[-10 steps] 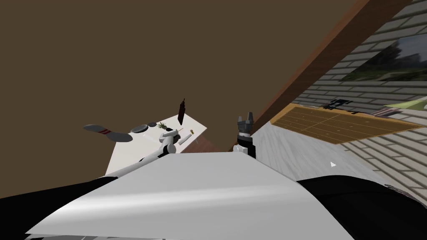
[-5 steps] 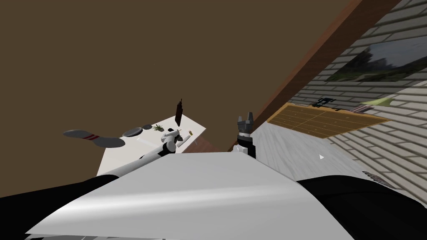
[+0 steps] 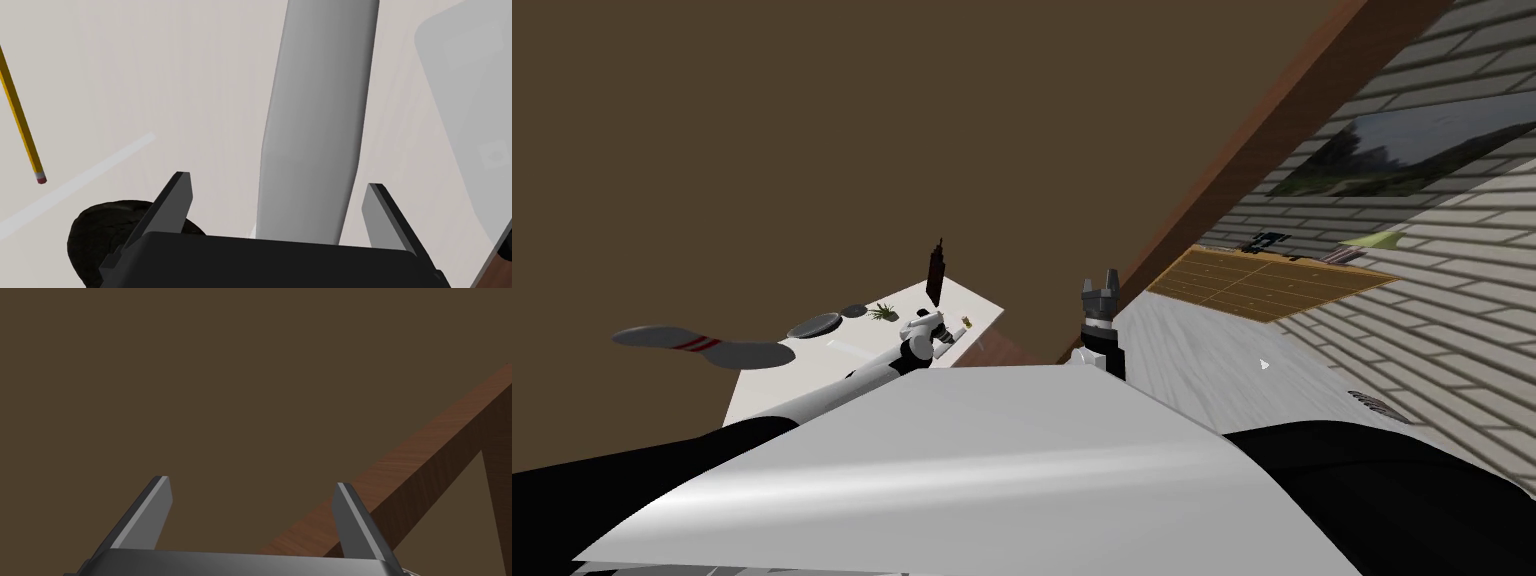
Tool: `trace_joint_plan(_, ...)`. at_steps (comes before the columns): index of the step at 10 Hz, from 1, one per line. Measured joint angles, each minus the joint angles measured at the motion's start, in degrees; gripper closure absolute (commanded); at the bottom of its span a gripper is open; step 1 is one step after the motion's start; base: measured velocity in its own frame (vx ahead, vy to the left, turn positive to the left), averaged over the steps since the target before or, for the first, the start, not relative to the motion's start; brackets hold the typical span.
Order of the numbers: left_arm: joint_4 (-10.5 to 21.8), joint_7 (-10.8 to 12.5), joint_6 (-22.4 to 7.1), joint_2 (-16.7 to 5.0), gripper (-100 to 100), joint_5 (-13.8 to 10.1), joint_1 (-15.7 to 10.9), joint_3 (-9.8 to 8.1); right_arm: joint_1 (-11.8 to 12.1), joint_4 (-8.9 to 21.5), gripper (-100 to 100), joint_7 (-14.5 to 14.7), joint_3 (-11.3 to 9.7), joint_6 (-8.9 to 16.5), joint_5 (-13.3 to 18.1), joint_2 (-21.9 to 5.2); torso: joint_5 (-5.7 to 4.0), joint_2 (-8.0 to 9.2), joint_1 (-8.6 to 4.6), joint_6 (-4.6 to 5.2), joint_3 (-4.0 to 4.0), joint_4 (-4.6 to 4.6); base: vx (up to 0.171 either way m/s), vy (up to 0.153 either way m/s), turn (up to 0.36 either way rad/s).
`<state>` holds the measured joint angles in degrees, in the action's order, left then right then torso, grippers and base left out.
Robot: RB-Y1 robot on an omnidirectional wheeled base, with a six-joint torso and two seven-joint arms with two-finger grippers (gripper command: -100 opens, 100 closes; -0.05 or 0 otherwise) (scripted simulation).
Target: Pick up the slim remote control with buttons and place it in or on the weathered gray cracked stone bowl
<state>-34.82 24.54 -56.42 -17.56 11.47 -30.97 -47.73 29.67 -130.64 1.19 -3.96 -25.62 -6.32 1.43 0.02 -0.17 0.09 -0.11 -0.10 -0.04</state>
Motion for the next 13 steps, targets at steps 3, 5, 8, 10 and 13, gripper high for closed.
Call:
trace_joint_plan(3, 0.56, 0.00, -3.25, 0.25, -100, 0.01, 0.01, -0.73, 0.00, 0.00, 0, 0.00, 0.00, 0.00, 0.00, 0.00, 0.00, 0.02, 0.01, -0.02, 0.01, 0.00, 0.026, 0.037, -0.057)
trace_joint_plan(5, 2.55, 0.29, -4.49, -0.24, -100, 0.15, -0.54, -1.07, 0.00, 0.00, 0, 0.00, 0.00, 0.00, 0.00, 0.00, 0.00, -0.01, 0.02, -0.02, -0.01, 0.00, 0.028, 0.035, -0.045)
trace_joint_plan(8, 7.05, 0.69, -5.52, -1.34, -100, 0.34, -1.19, -1.58, 0.00, 0.00, 0, 0.00, 0.00, 0.00, 0.00, 0.00, 0.02, -0.06, 0.11, -0.02, -0.03, -0.01, 0.034, 0.047, -0.037)
trace_joint_plan(10, 7.37, 0.77, -5.42, -1.44, -100, 0.35, -1.27, -1.59, 0.00, 0.00, 0, 0.00, 0.00, 0.00, 0.00, 0.00, -0.01, 0.06, -0.07, -0.02, 0.03, 0.01, 0.017, 0.008, 0.016)
trace_joint_plan(13, 9.12, 0.69, -3.06, -1.21, -100, -0.40, -0.41, -0.82, 0.01, 0.00, 0, 0.00, 0.00, 0.00, 0.00, 0.00, -0.01, -0.05, -0.05, -0.02, -0.03, -0.01, 0.046, 0.018, 0.028)
